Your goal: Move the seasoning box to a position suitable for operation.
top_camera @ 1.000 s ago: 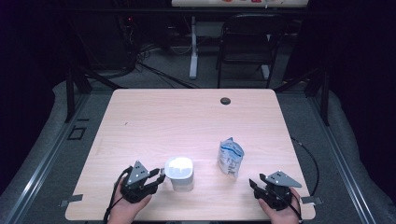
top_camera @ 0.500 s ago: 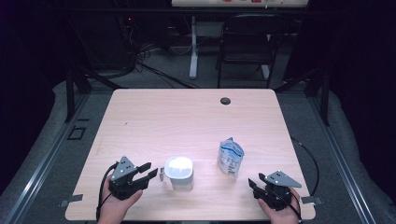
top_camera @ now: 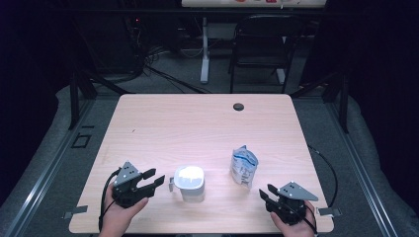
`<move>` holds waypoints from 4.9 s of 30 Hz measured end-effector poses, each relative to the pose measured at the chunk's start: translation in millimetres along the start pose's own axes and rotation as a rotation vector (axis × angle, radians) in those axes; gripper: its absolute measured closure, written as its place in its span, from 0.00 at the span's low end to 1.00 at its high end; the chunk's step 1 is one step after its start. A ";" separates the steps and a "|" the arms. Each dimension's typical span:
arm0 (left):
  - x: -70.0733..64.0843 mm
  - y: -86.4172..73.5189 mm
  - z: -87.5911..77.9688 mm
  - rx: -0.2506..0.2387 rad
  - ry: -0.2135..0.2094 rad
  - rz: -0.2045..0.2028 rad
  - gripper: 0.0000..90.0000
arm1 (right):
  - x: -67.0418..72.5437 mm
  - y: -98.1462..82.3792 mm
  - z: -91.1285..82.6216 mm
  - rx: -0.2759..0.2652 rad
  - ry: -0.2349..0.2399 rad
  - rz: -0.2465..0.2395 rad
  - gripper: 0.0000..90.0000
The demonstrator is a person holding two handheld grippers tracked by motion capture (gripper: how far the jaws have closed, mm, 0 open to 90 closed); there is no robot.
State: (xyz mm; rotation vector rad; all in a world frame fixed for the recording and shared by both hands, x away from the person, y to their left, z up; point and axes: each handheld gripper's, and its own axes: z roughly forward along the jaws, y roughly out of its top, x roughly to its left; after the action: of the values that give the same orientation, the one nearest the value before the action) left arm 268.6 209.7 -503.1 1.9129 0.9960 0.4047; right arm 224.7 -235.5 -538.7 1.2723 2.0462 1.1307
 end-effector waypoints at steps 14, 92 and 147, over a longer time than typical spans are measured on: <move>-0.4 10.1 -1.0 -0.007 -0.015 0.018 0.64 | 14.7 5.0 3.4 0.013 0.029 -0.048 0.77; -26.7 29.8 24.7 0.047 -0.111 0.147 1.00 | 53.1 32.9 5.5 0.048 0.143 -0.160 1.00; -25.4 29.2 23.5 0.054 -0.106 0.145 1.00 | 99.5 70.8 60.5 0.033 0.303 -0.227 1.00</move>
State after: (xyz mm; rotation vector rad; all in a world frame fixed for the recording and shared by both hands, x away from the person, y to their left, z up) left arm 281.5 169.0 -488.0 2.0405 0.8093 0.3586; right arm 259.3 -106.9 -509.7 0.8954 2.3664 1.2458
